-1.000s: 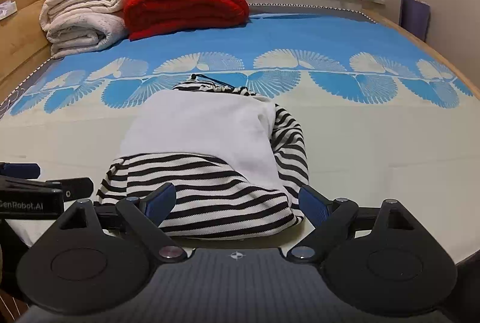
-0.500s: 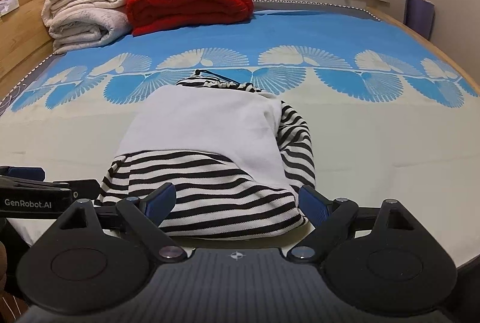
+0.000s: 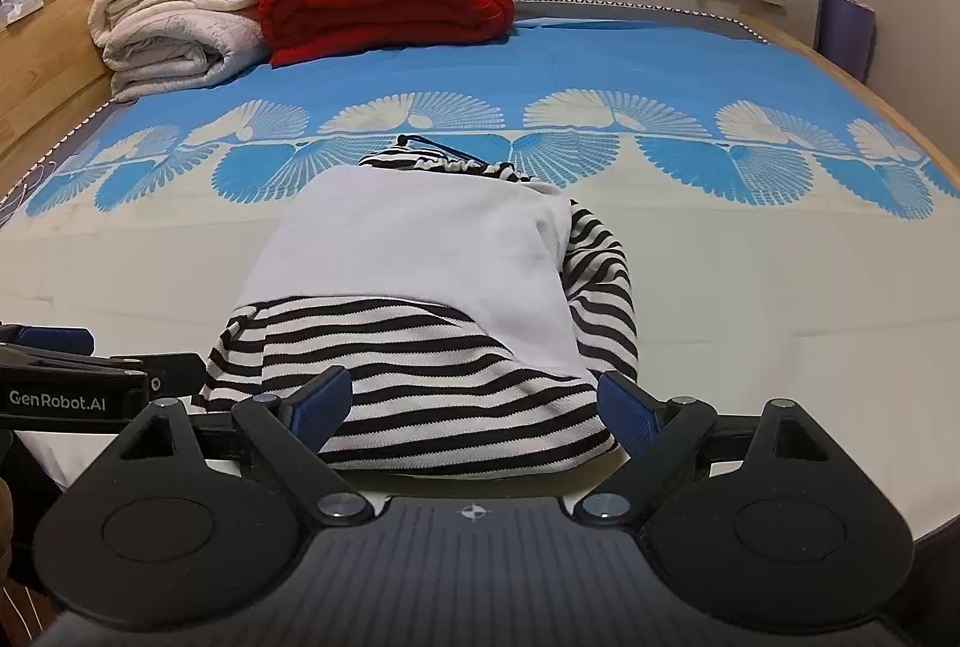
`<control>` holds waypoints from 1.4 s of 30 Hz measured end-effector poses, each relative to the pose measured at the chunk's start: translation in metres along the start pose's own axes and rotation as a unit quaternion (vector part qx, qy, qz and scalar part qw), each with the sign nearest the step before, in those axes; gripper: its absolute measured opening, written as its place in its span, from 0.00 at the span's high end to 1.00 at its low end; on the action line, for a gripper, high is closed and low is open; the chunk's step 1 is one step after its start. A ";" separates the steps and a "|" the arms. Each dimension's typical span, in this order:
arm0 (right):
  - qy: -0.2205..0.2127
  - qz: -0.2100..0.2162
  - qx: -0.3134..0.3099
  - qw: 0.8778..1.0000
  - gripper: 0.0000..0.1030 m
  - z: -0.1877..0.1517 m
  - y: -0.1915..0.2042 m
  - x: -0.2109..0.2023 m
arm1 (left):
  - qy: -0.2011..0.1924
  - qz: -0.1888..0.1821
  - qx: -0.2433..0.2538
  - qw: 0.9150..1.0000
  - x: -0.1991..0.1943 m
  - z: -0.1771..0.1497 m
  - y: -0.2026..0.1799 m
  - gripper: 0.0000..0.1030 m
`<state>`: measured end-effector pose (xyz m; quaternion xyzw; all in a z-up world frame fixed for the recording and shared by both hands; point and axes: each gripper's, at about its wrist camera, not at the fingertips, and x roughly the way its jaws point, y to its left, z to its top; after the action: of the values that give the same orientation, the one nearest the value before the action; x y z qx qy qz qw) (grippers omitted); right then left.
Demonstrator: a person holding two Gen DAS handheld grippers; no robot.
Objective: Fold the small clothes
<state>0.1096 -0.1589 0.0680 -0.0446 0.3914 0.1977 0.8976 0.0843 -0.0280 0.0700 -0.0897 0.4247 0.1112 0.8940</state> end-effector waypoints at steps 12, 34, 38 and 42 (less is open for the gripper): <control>0.002 0.003 -0.004 1.000 0.13 0.000 0.000 0.001 | -0.001 0.001 0.001 1.000 0.000 0.001 0.000 0.01; 0.005 0.005 -0.008 1.000 0.13 -0.002 -0.002 0.003 | 0.000 0.003 0.001 1.000 0.003 0.000 0.001 0.01; 0.006 0.008 -0.011 1.000 0.13 -0.003 -0.002 0.004 | 0.000 0.003 0.000 1.000 0.003 0.000 0.001 0.01; 0.007 0.009 -0.015 1.000 0.13 -0.002 -0.003 0.006 | 0.001 0.002 0.000 1.000 0.003 0.000 0.001 0.01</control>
<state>0.1134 -0.1597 0.0623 -0.0563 0.3951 0.2116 0.8922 0.0860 -0.0266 0.0674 -0.0887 0.4255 0.1129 0.8935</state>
